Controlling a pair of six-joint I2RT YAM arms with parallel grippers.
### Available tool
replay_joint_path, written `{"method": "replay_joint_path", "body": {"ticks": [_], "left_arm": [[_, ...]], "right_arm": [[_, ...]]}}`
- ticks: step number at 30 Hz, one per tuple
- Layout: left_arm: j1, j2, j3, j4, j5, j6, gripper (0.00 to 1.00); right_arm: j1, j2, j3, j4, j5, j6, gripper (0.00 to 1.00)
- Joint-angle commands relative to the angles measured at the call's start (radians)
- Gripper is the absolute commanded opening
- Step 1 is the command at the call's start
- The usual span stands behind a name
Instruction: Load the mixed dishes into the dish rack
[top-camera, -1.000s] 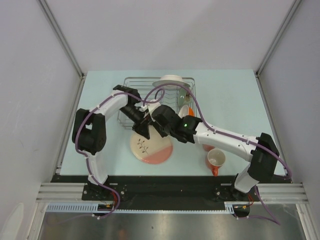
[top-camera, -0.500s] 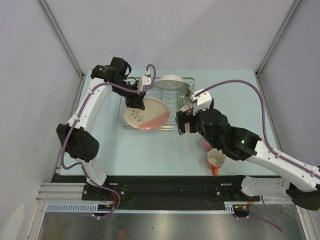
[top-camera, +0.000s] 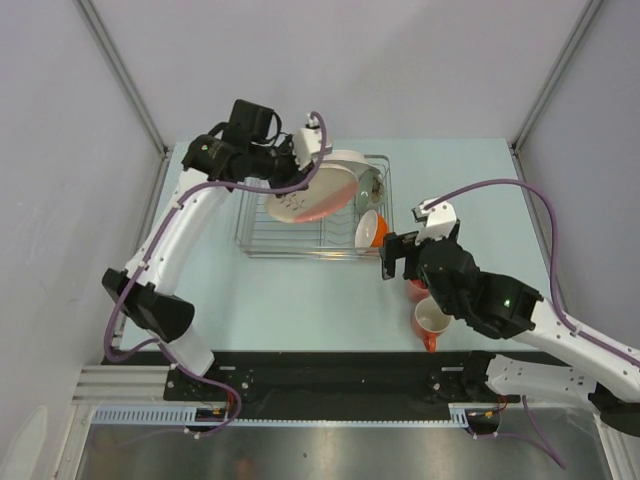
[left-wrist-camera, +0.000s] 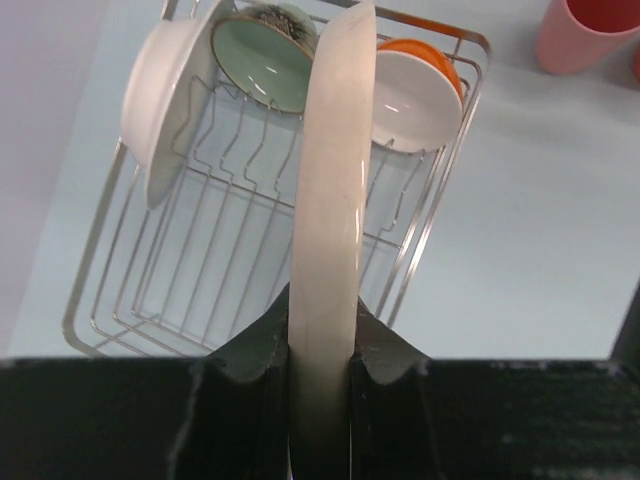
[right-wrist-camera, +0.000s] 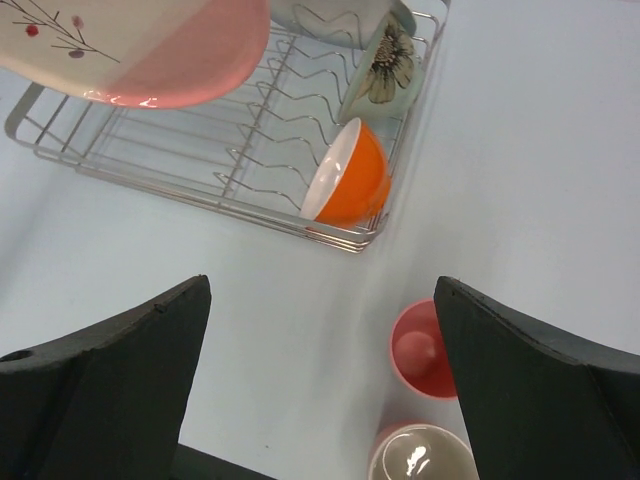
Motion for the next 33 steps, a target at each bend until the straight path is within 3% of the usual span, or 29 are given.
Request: {"method": "replay_joint_path", "body": {"ticks": [1, 9, 13, 19, 33], "left_arm": [[-0.097, -0.041, 0.004, 0.240, -0.168, 0.044, 0.00], [-0.185, 0.012, 0.012, 0.265, -0.274, 0.292, 0.00], [-0.195, 0.038, 0.005, 0.292, -0.283, 0.348, 0.00], [-0.197, 0.076, -0.042, 0.352, -0.278, 0.340, 0.00], [-0.197, 0.148, -0.139, 0.440, -0.268, 0.319, 0.00]], "right_arm": [[-0.019, -0.049, -0.033, -0.012, 0.078, 0.072, 1.00], [-0.122, -0.135, -0.133, -0.022, 0.032, 0.165, 1.00], [-0.206, -0.170, -0.162, -0.019, -0.040, 0.192, 1.00], [-0.279, -0.195, -0.190, -0.020, -0.108, 0.202, 1.00], [-0.300, -0.190, -0.207, -0.026, -0.139, 0.225, 1.00]]}}
